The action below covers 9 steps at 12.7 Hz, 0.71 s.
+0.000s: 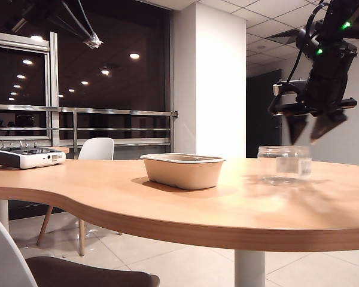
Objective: Pick up the box filled with clips, pour some clips from it into the rectangular paper box, and then put the clip box back on the table.
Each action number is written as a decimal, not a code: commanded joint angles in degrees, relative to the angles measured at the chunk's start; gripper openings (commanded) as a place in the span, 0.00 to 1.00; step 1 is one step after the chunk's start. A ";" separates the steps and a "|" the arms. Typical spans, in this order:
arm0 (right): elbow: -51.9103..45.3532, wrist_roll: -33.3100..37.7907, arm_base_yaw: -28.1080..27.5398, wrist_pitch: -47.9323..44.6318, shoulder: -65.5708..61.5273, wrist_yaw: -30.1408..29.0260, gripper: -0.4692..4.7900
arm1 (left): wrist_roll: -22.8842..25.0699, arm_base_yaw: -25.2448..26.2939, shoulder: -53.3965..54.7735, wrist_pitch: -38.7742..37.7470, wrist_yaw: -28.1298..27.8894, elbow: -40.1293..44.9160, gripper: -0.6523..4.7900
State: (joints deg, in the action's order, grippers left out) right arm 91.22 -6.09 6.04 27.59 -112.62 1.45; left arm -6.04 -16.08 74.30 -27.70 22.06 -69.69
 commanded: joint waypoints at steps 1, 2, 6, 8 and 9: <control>2.82 0.11 0.07 1.33 1.70 -0.09 0.53 | 0.02 -0.02 -0.20 0.31 0.22 -0.09 0.11; 3.41 0.11 0.20 1.31 2.49 -0.11 0.52 | 0.02 -0.02 -0.17 0.33 0.24 -0.09 0.11; 5.53 0.13 0.22 1.29 11.85 -0.13 0.17 | 0.11 -0.02 -1.03 1.73 1.70 -0.20 0.11; 5.51 2.14 0.22 2.89 16.70 -0.09 0.09 | 0.28 -0.02 -3.34 2.60 0.85 -0.17 0.11; 0.04 6.01 1.95 -1.27 30.03 -0.07 0.09 | 6.40 -0.02 -13.38 3.19 -6.05 1.64 0.11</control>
State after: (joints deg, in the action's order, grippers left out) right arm 93.56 -0.01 6.83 30.83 -84.77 1.52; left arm -1.15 -16.10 62.92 -25.34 17.23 -69.25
